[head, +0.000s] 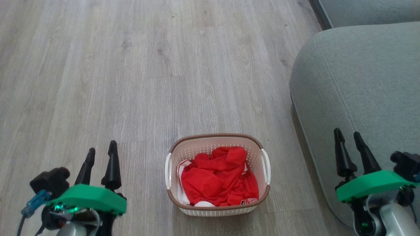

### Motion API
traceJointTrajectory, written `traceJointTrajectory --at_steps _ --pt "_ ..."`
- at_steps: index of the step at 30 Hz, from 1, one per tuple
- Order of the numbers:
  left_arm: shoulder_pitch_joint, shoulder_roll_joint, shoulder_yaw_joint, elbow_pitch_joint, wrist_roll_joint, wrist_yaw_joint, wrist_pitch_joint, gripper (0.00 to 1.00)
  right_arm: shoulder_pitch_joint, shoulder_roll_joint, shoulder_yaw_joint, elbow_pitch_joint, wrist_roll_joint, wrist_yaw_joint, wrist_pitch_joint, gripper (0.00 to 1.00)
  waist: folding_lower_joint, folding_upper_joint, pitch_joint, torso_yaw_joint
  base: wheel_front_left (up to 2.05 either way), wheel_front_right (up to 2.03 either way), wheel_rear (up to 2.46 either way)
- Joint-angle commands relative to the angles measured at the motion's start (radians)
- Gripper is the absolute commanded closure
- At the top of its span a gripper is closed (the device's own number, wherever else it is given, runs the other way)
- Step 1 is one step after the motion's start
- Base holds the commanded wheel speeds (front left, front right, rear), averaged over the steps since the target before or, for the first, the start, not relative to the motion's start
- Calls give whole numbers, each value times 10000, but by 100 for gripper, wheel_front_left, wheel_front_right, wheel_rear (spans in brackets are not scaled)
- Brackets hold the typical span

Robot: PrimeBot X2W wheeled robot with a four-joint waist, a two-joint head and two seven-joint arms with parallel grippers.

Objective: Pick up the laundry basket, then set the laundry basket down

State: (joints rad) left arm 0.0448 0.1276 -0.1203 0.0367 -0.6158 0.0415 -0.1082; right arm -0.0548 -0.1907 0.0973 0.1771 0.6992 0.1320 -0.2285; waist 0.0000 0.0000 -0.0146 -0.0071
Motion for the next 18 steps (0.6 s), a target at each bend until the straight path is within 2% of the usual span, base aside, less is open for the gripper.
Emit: traceJointTrajectory --at_steps 1,18 --pt "-254 252 188 -337 326 24 -162 0 -260 11 -13 -289 -391 -9 37 0 0 0 3 6 0 0 0" --pt "-26 392 -323 -56 2308 183 -630 0 -172 479 -400 126 -2818 -10 136 0 0 0 5 39 0 0 0"
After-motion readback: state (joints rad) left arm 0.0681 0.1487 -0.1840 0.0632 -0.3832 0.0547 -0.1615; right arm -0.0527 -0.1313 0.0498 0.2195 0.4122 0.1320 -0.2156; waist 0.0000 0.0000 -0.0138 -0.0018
